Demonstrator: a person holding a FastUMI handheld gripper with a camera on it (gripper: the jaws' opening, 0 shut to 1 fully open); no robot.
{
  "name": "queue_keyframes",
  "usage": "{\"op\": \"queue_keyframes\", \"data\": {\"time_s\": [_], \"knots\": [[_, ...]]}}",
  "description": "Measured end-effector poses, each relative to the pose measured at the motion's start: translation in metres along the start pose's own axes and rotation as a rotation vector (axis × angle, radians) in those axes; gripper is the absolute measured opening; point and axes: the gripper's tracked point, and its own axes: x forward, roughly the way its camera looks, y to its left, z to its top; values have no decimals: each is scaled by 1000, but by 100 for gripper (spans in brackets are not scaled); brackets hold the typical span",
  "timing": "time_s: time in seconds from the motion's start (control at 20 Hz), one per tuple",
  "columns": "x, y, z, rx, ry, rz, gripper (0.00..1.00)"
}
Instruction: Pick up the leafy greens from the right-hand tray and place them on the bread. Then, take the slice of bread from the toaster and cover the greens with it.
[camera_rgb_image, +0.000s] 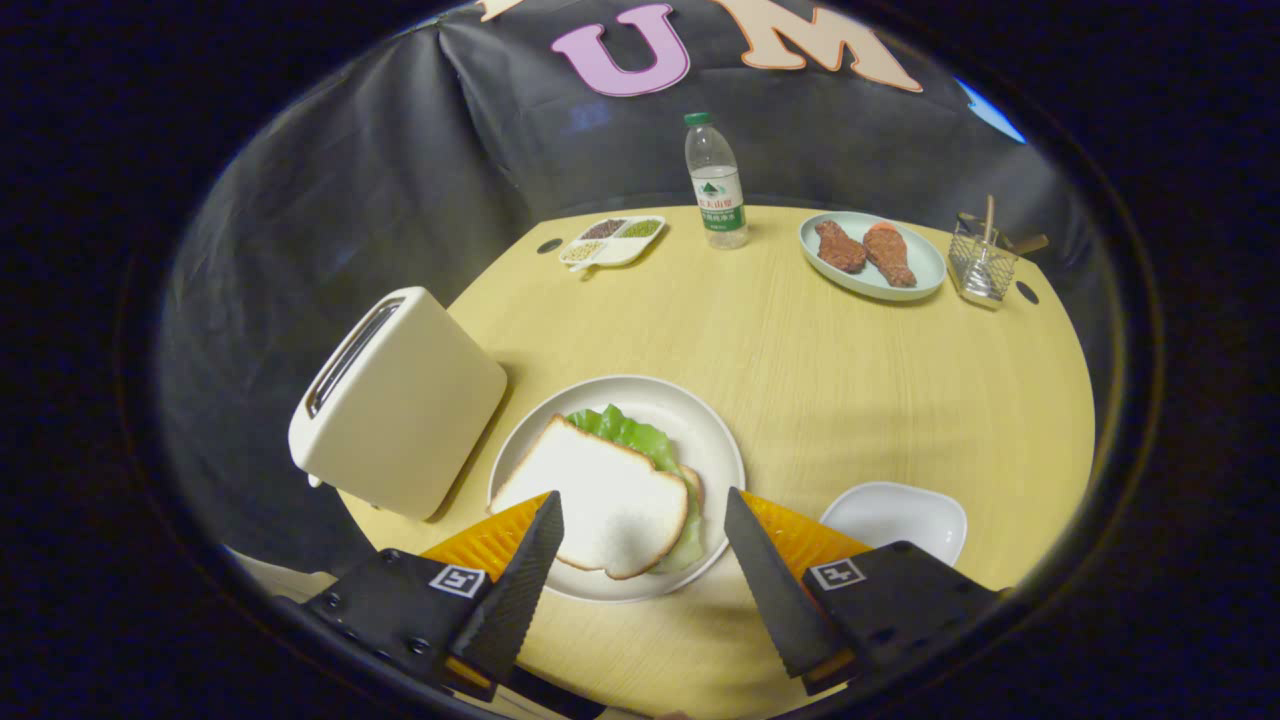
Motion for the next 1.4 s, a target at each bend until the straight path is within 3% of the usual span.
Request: {"op": "queue_keyframes", "data": {"time_s": [0.35, 1.0, 1.2, 1.4], "knots": [[-61, -20, 47, -47, -258, -72, 100], [-232, -75, 139, -111, -745, -388, 100], [-264, -82, 151, -77, -844, -437, 100], [-268, -87, 154, -52, -857, -461, 100]]}}
